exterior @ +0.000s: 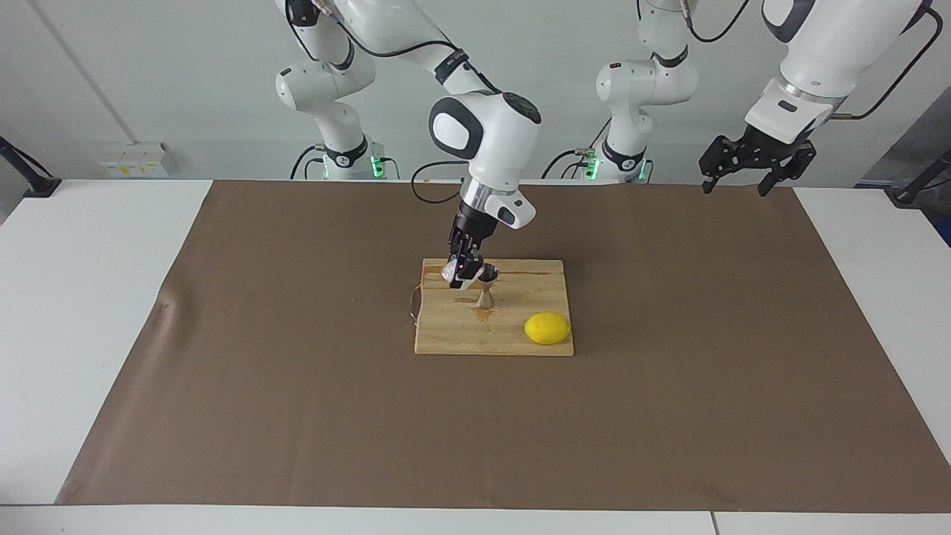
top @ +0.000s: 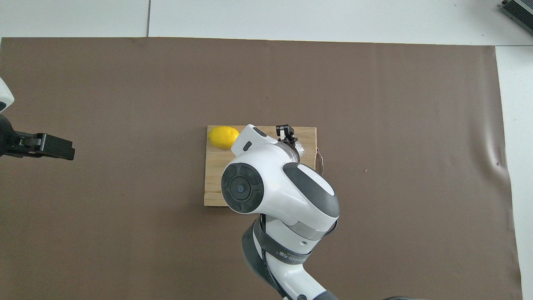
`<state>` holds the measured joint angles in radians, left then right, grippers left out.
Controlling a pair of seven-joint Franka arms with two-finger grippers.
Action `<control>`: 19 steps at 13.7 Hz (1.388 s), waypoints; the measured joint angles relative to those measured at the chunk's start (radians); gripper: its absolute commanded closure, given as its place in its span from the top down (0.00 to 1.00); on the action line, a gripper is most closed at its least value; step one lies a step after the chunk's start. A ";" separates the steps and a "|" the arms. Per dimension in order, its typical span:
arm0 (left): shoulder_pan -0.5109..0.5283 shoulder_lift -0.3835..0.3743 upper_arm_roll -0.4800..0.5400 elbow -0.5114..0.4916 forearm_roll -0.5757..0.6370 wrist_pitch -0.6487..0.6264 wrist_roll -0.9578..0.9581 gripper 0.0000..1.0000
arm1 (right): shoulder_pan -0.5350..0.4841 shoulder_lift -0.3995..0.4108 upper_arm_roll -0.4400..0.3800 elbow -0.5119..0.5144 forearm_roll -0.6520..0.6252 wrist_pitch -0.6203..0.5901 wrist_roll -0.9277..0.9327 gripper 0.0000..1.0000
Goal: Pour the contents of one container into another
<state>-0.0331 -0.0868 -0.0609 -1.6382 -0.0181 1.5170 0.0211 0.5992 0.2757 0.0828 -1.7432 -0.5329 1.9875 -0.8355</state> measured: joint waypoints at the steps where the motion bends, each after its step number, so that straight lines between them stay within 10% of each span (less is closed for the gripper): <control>1: 0.000 0.000 0.000 0.000 0.000 0.000 0.000 1.00 | 0.000 0.000 0.000 -0.001 -0.001 0.000 -0.012 0.00; 19: 0.000 0.000 0.000 0.000 0.000 0.000 0.000 1.00 | 0.002 0.000 0.014 -0.004 -0.046 0.033 -0.067 0.00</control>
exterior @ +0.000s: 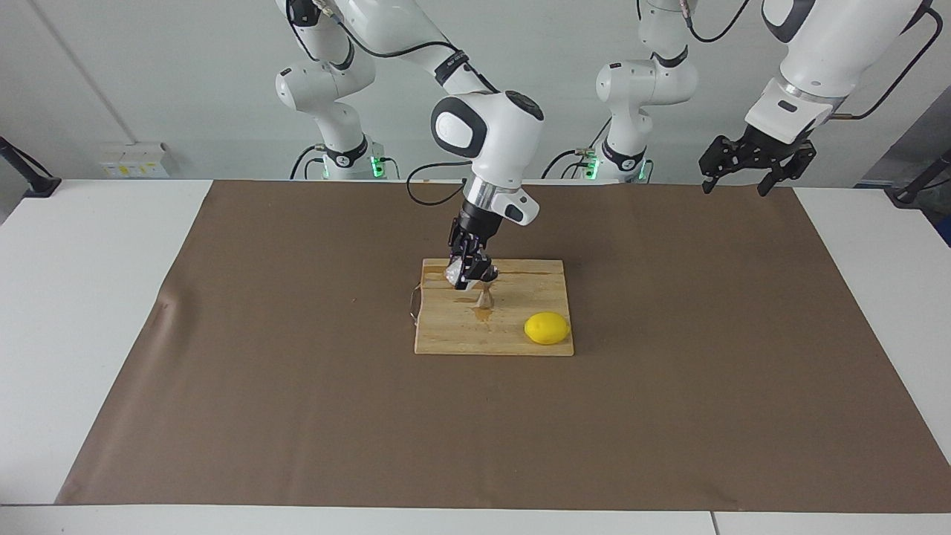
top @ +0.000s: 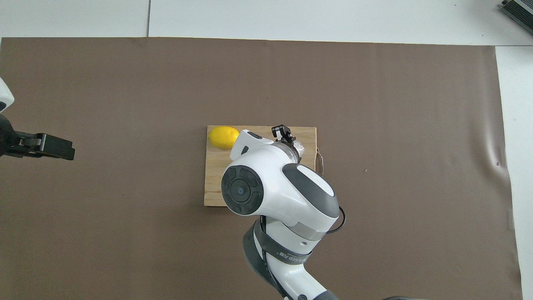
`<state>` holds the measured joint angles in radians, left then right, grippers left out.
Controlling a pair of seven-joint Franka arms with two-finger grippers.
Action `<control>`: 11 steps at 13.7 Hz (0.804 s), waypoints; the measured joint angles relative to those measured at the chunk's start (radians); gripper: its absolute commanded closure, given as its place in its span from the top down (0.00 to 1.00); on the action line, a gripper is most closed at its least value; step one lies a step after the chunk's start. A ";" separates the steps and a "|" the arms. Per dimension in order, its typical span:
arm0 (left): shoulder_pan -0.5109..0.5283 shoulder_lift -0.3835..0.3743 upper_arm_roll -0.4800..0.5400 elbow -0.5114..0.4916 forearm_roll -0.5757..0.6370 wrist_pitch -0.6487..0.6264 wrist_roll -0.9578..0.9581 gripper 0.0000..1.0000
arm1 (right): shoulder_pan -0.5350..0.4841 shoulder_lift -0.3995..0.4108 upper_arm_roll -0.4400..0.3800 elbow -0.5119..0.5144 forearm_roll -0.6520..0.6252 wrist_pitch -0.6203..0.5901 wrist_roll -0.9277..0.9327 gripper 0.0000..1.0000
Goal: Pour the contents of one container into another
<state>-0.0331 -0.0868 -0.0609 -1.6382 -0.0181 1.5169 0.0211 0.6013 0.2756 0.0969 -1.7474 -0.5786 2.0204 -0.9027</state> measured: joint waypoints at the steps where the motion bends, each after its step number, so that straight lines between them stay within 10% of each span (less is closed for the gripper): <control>1: 0.000 0.000 0.000 0.000 0.000 0.000 0.000 1.00 | 0.000 0.000 0.003 0.000 -0.001 0.000 0.000 0.00; 11: 0.000 0.000 0.000 0.000 0.000 0.000 0.000 1.00 | 0.005 0.000 0.005 -0.002 -0.035 0.000 -0.005 0.00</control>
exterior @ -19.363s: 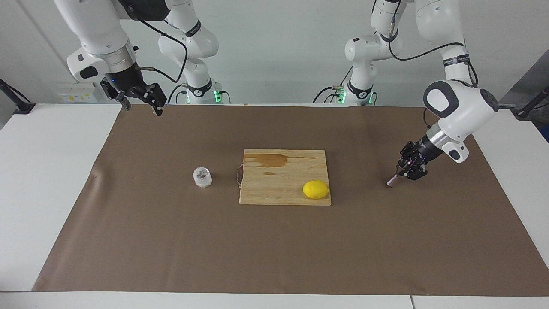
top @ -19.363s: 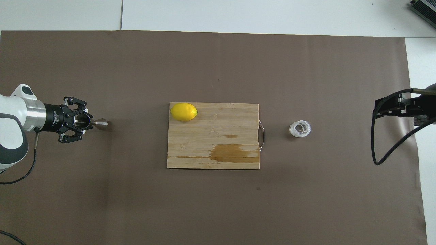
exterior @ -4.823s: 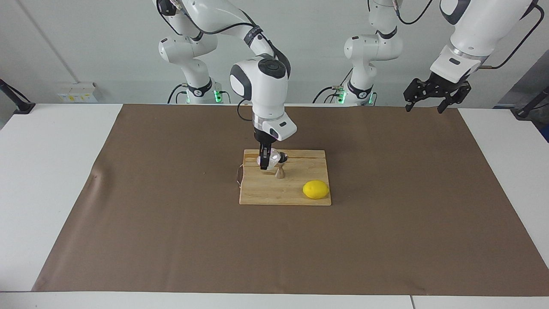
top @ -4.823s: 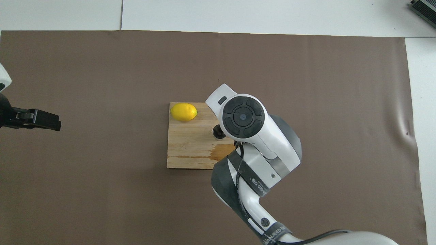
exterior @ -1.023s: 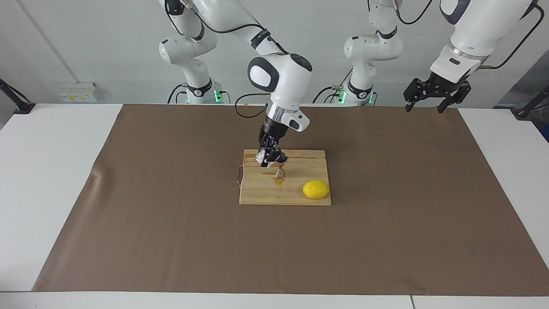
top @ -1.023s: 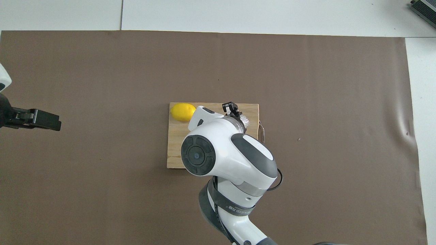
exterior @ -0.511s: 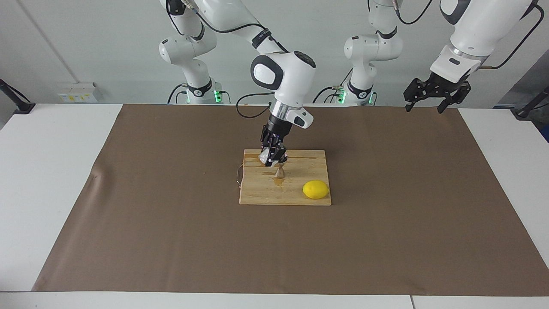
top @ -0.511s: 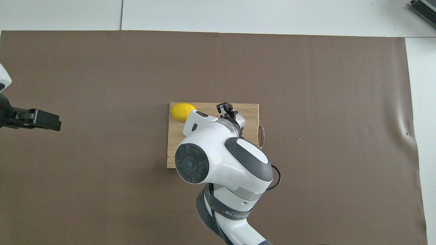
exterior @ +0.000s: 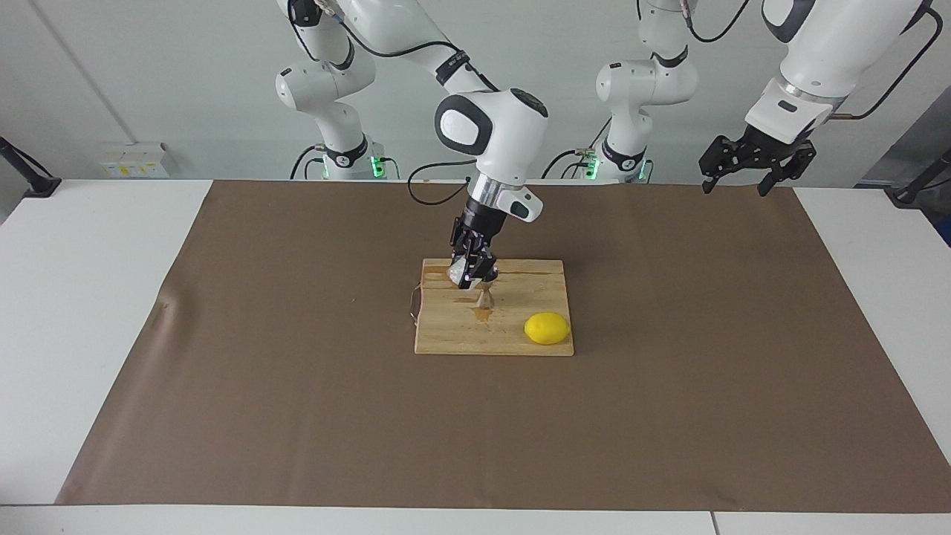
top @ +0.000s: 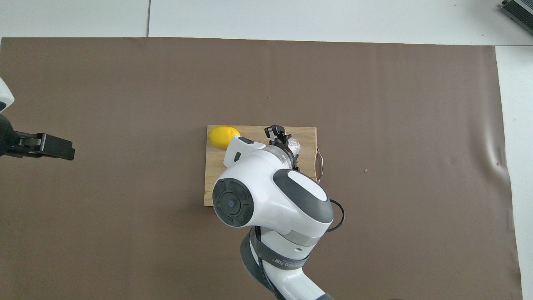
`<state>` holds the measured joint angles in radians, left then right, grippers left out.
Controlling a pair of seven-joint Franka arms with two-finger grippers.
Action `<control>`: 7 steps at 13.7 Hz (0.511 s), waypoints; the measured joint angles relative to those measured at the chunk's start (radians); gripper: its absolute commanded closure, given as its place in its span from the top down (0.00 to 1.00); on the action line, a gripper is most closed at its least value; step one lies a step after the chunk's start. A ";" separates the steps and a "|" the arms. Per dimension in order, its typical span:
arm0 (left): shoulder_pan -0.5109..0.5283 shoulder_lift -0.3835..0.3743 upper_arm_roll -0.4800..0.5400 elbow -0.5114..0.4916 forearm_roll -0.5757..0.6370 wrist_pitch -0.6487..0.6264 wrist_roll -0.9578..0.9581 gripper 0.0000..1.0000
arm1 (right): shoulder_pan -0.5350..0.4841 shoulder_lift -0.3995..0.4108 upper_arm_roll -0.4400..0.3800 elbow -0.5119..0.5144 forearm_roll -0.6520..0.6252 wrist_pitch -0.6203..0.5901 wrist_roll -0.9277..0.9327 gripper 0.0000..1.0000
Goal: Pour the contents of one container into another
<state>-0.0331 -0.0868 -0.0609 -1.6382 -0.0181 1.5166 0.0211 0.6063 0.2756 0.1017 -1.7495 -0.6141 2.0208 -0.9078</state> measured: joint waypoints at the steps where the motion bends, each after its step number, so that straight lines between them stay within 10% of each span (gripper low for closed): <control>1: 0.000 0.000 0.000 0.000 0.000 0.000 0.000 1.00 | 0.001 0.000 0.001 0.000 -0.001 0.000 -0.001 0.00; 7: 0.000 0.000 0.000 0.000 0.000 0.000 0.000 1.00 | 0.015 0.000 0.009 -0.006 -0.017 0.000 -0.004 0.00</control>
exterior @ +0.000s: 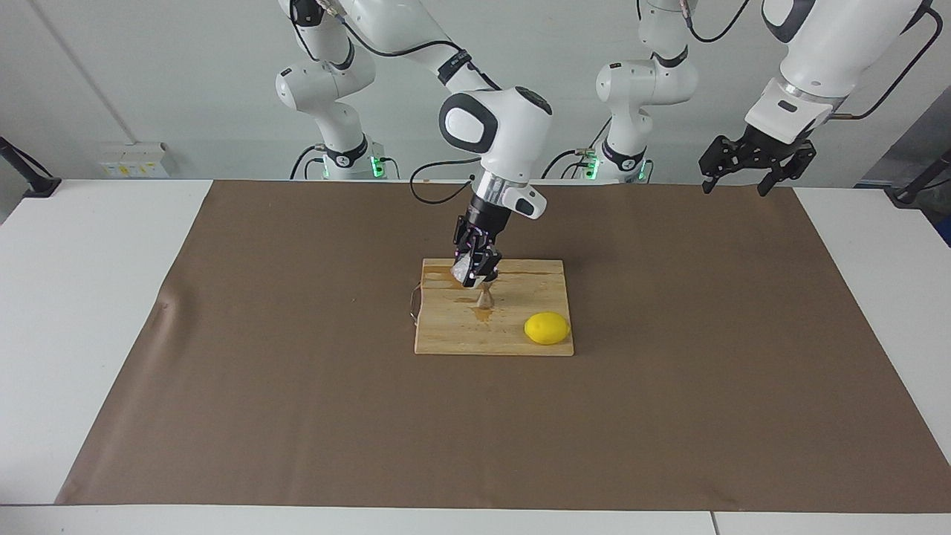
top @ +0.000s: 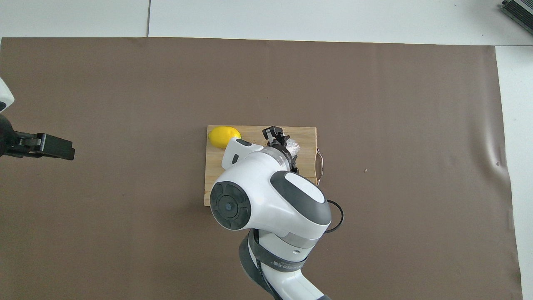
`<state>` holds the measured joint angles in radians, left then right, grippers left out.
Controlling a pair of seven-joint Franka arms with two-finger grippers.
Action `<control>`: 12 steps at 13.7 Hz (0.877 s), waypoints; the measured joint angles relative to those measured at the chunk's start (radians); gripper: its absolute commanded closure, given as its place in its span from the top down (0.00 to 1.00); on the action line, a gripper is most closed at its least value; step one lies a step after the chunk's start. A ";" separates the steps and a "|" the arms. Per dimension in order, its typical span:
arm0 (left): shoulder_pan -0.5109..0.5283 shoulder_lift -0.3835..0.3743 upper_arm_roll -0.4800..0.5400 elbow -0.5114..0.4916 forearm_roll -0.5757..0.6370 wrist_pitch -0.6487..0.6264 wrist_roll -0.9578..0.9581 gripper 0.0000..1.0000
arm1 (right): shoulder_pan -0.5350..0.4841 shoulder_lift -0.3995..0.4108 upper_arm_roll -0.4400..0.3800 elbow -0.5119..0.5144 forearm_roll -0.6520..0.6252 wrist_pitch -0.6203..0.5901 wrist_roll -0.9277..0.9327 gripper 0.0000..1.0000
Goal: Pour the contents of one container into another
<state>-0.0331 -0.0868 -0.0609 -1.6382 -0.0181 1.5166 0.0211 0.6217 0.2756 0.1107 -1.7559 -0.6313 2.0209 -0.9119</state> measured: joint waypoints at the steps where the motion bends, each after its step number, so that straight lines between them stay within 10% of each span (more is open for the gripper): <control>1: 0.000 0.000 0.000 0.000 0.000 0.000 0.000 1.00 | 0.002 0.000 0.000 -0.002 -0.001 0.000 0.000 0.00; 12: 0.000 0.000 0.000 0.000 0.000 0.000 0.000 1.00 | 0.002 0.000 0.000 -0.015 -0.021 0.003 0.000 0.00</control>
<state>-0.0331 -0.0868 -0.0609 -1.6382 -0.0181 1.5166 0.0211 0.6239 0.2756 0.1108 -1.7710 -0.6521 2.0242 -0.9119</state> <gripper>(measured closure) 0.000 0.507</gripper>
